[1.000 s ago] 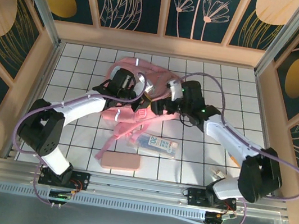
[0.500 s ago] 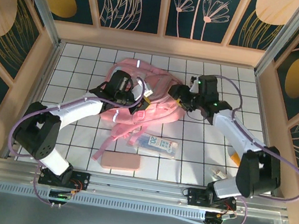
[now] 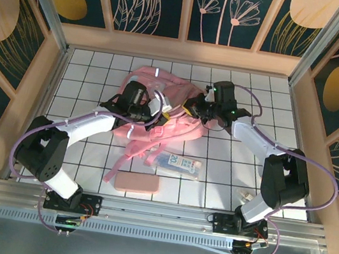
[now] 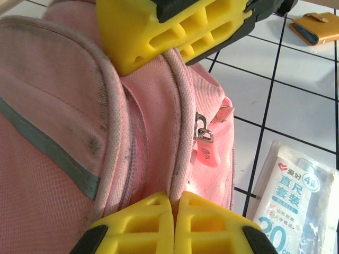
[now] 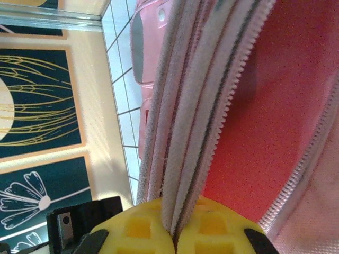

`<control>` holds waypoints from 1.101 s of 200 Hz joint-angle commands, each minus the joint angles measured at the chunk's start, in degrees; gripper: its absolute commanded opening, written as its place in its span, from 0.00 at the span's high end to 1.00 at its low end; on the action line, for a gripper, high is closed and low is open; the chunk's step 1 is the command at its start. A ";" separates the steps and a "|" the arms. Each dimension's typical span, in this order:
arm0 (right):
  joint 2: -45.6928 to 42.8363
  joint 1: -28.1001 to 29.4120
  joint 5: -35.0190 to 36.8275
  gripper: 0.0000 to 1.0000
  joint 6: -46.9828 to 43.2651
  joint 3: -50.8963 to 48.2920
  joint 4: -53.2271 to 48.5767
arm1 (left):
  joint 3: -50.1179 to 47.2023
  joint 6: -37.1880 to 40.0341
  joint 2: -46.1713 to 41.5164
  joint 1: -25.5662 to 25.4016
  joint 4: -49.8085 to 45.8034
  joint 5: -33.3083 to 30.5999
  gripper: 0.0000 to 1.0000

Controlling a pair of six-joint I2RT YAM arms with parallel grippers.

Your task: Pack books, pencil case, and school supplies into a backpack

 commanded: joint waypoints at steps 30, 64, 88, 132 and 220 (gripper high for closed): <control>-3.85 6.09 15.13 1.00 17.45 -0.27 7.42 | -7.79 -8.33 -9.98 1.05 13.97 11.10 0.39; -1.35 9.73 21.99 1.00 18.21 4.99 7.82 | -20.96 -23.90 -14.72 -1.29 25.67 5.41 0.49; 0.83 10.27 20.96 1.00 18.17 6.73 8.50 | -24.81 -32.18 -15.29 -2.61 31.89 1.56 0.60; -0.47 10.83 21.67 1.00 15.31 7.10 7.44 | -25.60 -34.58 -14.50 -1.02 34.53 -9.56 0.49; -3.99 12.22 23.74 1.00 12.45 5.51 7.00 | -24.65 -27.67 -5.71 -0.23 45.54 -3.96 0.58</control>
